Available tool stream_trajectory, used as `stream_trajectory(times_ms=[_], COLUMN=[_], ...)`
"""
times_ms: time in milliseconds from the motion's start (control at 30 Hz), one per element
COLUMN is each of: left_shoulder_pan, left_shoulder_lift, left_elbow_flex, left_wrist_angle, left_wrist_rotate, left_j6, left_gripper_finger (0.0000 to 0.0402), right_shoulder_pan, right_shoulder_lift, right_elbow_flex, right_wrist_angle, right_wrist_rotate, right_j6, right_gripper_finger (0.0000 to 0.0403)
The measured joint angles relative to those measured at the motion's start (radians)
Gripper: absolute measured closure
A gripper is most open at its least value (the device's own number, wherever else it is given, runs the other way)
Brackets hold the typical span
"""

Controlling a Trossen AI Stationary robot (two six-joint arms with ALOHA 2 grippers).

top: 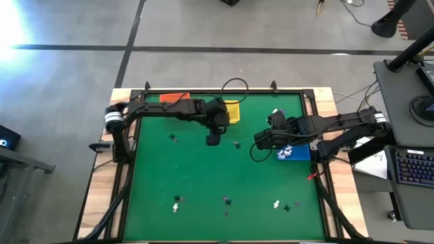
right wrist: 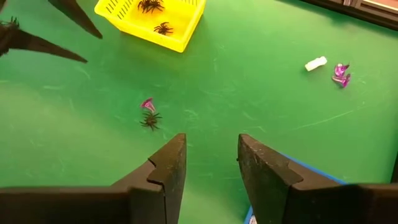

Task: Sort Halloween decoration
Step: Put the black spider toy into the yellow basket

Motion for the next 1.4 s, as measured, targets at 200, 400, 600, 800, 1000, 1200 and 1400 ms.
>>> stream_trajectory(times_ms=[200,400,600,800,1000,1200,1400], left_shoulder_pan=[-0.001,-0.012,-0.032,-0.036,-0.043,-0.055,-0.055], left_shoulder_lift=[0.088,0.195,0.292,0.347,0.359,0.359,0.359], left_elbow_flex=[0.090,0.200,0.336,0.397,0.374,0.333,0.307], left_wrist_angle=[-0.046,-0.129,-0.203,-0.213,-0.183,-0.082,-0.021], left_wrist_rotate=[0.031,0.133,0.130,0.133,0.185,0.187,0.179], left_j6=[-0.020,-0.024,-0.023,-0.020,-0.020,-0.015,-0.016], left_gripper_finger=[0.0267,0.0265,0.0265,0.0265,0.0264,0.0264,0.0264], right_shoulder_pan=[0.000,0.000,0.000,0.000,0.000,0.000,0.000], right_shoulder_lift=[0.000,0.000,0.000,0.000,0.000,0.000,0.000], right_elbow_flex=[0.000,0.000,-0.001,-0.001,-0.001,0.000,0.000], right_wrist_angle=[-0.001,-0.003,-0.003,-0.005,-0.005,-0.005,-0.005], right_wrist_rotate=[0.002,0.002,0.002,0.001,0.001,0.000,0.000], right_j6=[-0.005,-0.009,-0.009,-0.008,-0.008,-0.001,0.006], right_gripper_finger=[0.0258,0.0257,0.0254,0.0253,0.0252,0.0254,0.0252])
